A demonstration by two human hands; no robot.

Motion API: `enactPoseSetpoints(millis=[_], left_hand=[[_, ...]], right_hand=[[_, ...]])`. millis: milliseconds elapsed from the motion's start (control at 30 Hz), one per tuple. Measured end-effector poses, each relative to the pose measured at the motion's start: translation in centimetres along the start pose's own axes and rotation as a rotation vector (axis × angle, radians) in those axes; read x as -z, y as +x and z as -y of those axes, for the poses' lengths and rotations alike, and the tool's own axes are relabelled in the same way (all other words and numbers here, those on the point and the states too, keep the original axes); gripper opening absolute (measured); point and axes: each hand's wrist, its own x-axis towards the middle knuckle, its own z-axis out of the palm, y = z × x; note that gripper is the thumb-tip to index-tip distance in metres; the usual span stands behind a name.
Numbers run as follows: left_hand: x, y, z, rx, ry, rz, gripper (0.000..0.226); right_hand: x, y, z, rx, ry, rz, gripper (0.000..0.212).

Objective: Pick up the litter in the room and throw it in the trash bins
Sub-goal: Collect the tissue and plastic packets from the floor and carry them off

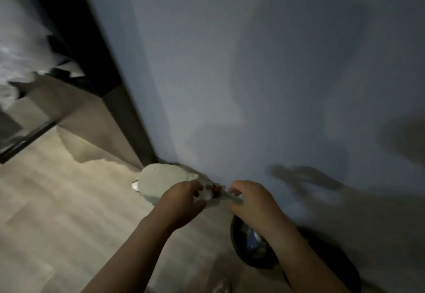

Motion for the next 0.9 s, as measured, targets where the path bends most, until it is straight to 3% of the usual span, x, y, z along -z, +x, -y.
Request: enactPoseSetpoints(millis=[267, 567, 900], left_hand=[[7.5, -10.7, 10.2, 0.201, -0.066, -0.282, 0.037], [14.0, -29.5, 26.8, 0.497, -0.135, -0.521, 0.037], [18.0, -42.1, 39.3, 0.75, -0.231, -0.668, 0.037]], right_hand=[[-4.8, 1.5, 15.0, 0.29, -0.087, 0.095, 0.031], [-16.3, -3.0, 36.6, 0.639, -0.101, 0.228, 0.032], [-25.8, -5.3, 52.7, 0.867, -0.195, 0.362, 0.031]])
